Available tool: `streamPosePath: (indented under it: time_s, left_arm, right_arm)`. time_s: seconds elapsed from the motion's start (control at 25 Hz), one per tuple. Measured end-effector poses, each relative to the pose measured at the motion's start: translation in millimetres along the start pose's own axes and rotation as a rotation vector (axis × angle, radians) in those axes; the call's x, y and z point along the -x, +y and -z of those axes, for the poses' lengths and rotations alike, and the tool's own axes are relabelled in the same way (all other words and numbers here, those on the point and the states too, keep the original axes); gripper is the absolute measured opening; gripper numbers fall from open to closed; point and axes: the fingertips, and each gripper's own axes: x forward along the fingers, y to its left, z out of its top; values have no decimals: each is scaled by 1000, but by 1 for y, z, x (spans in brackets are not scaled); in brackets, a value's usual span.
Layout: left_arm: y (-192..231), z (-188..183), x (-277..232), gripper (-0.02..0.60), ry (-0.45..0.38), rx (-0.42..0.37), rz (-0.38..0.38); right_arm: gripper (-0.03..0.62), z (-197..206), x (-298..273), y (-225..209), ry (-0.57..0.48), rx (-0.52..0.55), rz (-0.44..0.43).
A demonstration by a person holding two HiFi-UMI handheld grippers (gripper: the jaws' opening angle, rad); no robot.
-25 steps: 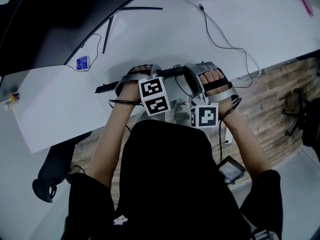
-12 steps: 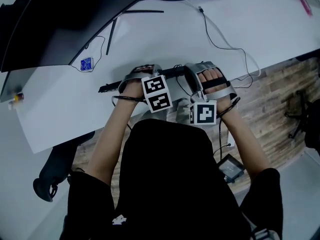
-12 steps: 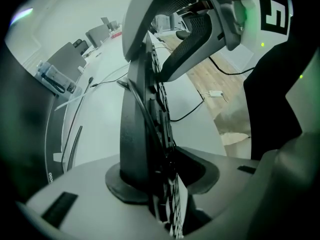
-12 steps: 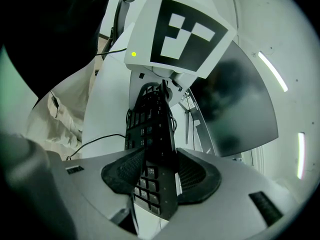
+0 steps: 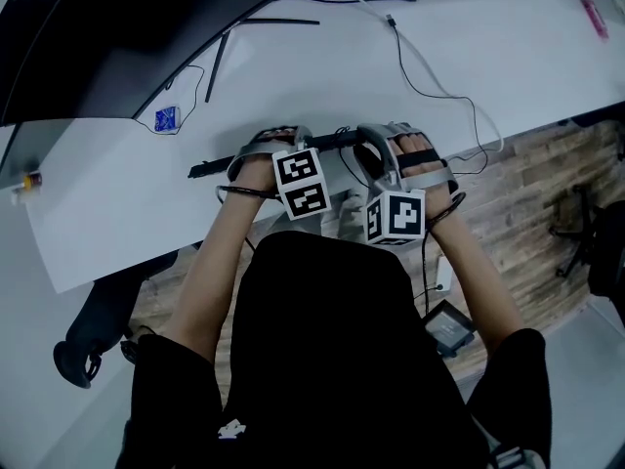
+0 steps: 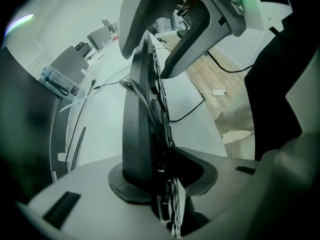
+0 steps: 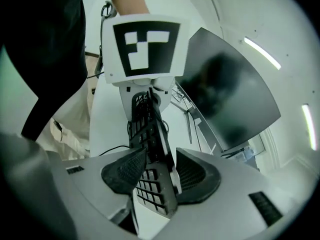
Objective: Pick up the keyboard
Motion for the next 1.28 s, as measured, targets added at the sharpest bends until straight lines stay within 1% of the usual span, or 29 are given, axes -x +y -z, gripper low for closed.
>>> streamPosePath:
  time_s: [0.04, 0.16, 0.2, 0.4, 0.6, 0.76, 0.92, 1.08, 1.16, 1.28]
  left_arm:
    - [-1, 0, 0, 132, -2, -2, -2]
    - [-3, 0, 3, 103, -10, 11, -6]
    - [-2, 1, 4, 89, -13, 22, -13]
    - [10, 3, 18, 86, -47, 103, -44]
    - [40, 4, 43, 84, -116, 221, -129]
    - [56, 1, 68, 84, -170, 266, -218]
    - [73, -3, 99, 84, -260, 347, -314]
    - [89, -9, 132, 83, -390, 458, -376]
    - [97, -12, 150, 83, -452, 506, -411]
    - [108, -17, 176, 81, -538, 560, -468]
  right_arm:
    - [189, 0, 4, -3, -9, -24, -3]
    - [189, 0, 18, -15, -33, -95, 3]
    - [189, 0, 23, -20, -42, -118, 10]
    - [187, 5, 51, -47, -46, -222, 77]
    - [187, 16, 64, -71, -50, -364, 128]
    - [164, 25, 72, -87, -66, -506, 160]
    - [164, 31, 79, -103, -108, -629, 172]
    - [164, 30, 82, -126, -176, -729, 185]
    - [163, 26, 85, -143, -212, -753, 205]
    - [161, 19, 91, -165, -247, -759, 244]
